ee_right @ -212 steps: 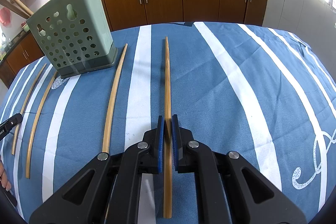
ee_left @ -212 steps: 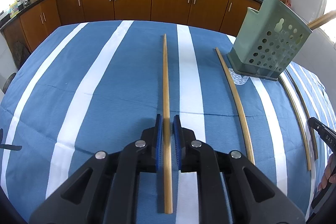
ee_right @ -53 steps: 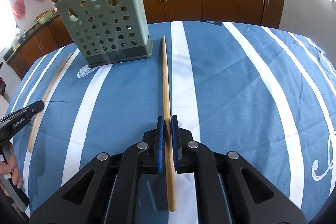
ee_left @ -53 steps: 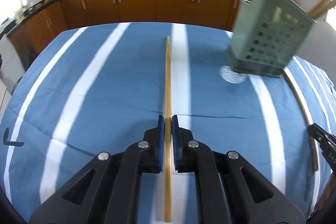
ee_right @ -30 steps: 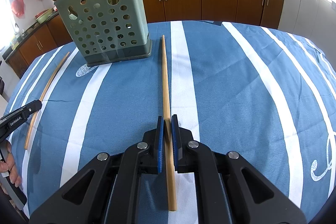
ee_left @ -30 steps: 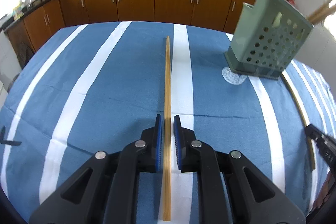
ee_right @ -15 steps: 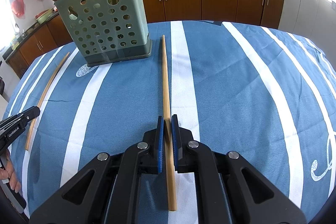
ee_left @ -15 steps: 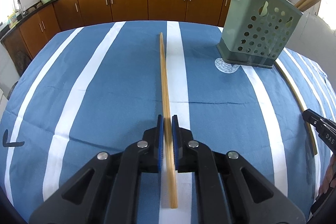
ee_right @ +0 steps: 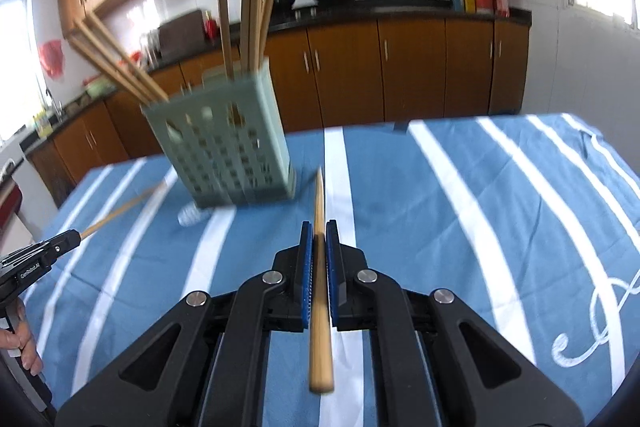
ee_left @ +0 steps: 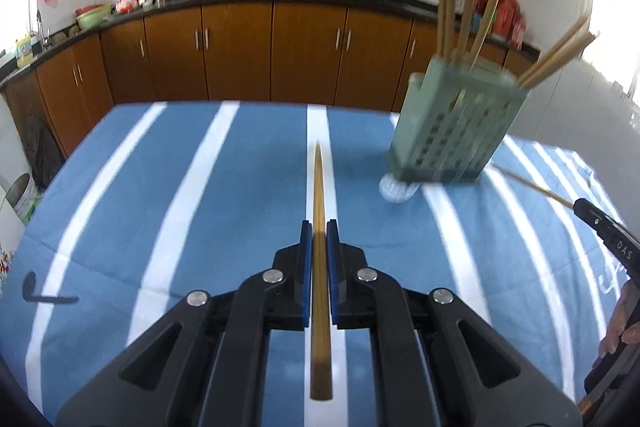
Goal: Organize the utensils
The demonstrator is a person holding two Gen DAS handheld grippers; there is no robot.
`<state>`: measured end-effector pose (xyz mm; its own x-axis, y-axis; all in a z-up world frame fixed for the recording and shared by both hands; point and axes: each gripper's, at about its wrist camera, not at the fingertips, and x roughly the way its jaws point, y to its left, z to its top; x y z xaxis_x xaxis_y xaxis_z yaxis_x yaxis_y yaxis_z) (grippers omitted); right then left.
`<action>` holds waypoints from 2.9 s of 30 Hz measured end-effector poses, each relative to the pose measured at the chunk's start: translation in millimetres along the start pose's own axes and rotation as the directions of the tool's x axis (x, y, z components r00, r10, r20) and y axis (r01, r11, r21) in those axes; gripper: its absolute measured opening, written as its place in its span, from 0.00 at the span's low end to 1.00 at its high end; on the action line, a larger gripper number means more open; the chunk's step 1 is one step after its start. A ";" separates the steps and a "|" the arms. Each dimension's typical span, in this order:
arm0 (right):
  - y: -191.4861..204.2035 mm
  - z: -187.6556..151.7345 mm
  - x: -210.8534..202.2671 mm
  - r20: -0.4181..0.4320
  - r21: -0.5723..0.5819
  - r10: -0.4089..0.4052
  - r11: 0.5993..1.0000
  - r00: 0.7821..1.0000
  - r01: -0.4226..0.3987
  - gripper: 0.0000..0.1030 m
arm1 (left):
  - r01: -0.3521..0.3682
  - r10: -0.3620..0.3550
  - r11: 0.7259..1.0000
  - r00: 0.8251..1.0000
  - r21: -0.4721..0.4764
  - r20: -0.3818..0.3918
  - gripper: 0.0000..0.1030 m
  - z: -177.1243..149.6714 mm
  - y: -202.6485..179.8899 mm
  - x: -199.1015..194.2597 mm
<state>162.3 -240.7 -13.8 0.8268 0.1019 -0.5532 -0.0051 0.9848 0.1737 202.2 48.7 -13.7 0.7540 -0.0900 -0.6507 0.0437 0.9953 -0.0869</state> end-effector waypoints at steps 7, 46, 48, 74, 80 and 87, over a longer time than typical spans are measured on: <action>-3.1 21.1 -21.5 0.103 0.022 0.023 0.999 0.994 -0.026 0.07 | 0.036 -0.035 0.999 0.991 -0.006 0.129 0.08 27.2 -5.3 -38.8; 35.8 126.6 -43.3 0.499 -0.047 0.161 0.986 0.851 -0.159 0.07 | 0.197 -0.219 0.976 0.887 0.095 0.406 0.07 143.3 -94.0 -86.5; 37.0 125.2 -34.8 0.476 -0.053 0.159 0.987 0.865 -0.152 0.07 | 0.197 -0.218 0.976 0.891 0.094 0.397 0.07 142.8 -94.8 -75.8; 26.3 69.4 -86.2 0.393 -0.079 0.135 0.991 0.910 -0.113 0.81 | 0.080 -0.091 0.996 0.891 0.045 0.445 0.85 78.8 -35.7 -122.9; 35.8 29.5 -102.5 0.350 -0.102 0.075 0.994 0.934 -0.042 0.98 | -0.079 0.034 0.994 0.887 0.078 0.460 0.96 17.0 -34.8 -147.7; 39.5 -7.0 -117.7 0.303 -0.104 0.010 0.994 0.953 0.023 0.98 | -0.180 0.119 0.978 0.893 0.104 0.434 0.96 -46.0 -42.7 -156.5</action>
<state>60.9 -212.8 52.4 0.9582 0.0641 -0.2788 -0.0446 0.9961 0.0757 52.2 18.6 57.1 0.9630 0.0539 -0.2641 -0.0252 0.9935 0.1108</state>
